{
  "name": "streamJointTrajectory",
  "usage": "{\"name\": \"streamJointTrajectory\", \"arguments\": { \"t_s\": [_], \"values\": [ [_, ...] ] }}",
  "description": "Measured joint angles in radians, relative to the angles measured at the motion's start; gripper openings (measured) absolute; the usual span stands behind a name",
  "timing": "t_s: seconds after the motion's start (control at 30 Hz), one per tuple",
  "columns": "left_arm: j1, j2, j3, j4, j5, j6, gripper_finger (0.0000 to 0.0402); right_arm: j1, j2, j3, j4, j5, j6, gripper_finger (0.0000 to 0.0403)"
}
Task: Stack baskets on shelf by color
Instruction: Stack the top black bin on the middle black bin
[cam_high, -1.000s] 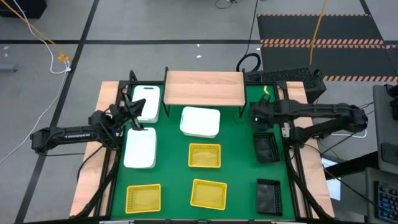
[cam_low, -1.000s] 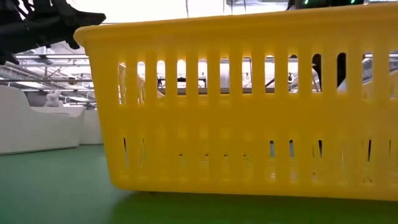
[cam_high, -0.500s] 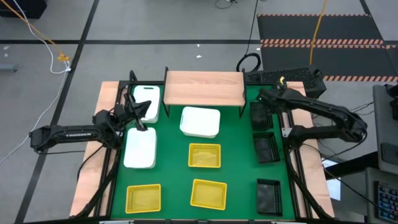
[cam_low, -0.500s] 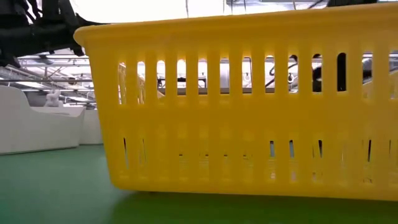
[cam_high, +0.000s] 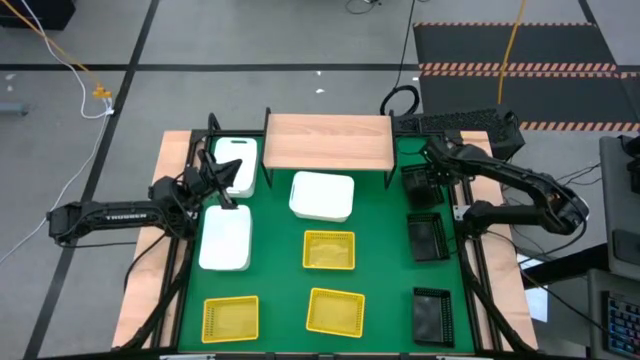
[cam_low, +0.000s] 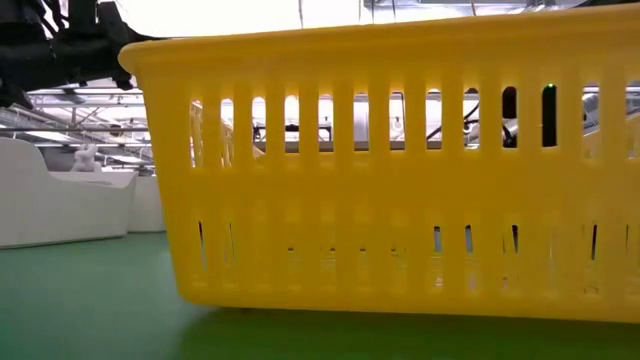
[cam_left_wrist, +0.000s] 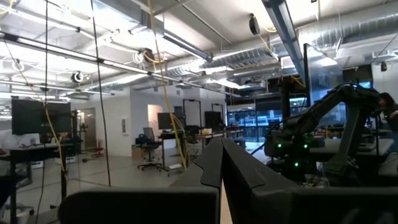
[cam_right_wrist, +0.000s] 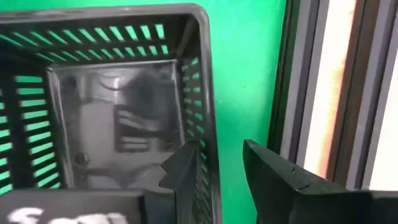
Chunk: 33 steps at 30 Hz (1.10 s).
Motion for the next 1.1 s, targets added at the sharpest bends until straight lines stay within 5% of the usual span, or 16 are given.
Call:
{"name": "streamJointTrajectory", "arguments": {
  "t_s": [0.17, 0.4, 0.6, 0.87, 1.1],
  "values": [
    [0.000, 0.000, 0.000, 0.000, 0.000, -0.001, 0.0005, -0.009, 0.000, 0.000, 0.021, 0.000, -0.040, 0.0109],
    [0.000, 0.000, 0.000, 0.000, 0.000, 0.000, 0.0005, -0.009, -0.001, 0.000, 0.024, 0.001, -0.060, 0.0014],
    [0.000, 0.000, 0.000, 0.000, -0.015, 0.003, 0.0005, -0.009, -0.029, 0.000, 0.043, 0.037, -0.099, 0.0012],
    [0.000, 0.000, 0.000, 0.000, -0.038, 0.010, 0.0005, -0.009, -0.239, 0.071, 0.045, 0.175, -0.121, 0.0005],
    [0.000, 0.000, 0.000, 0.000, -0.047, 0.005, 0.0005, -0.003, -0.410, 0.202, -0.009, 0.087, -0.105, 0.0003]
  ]
}}
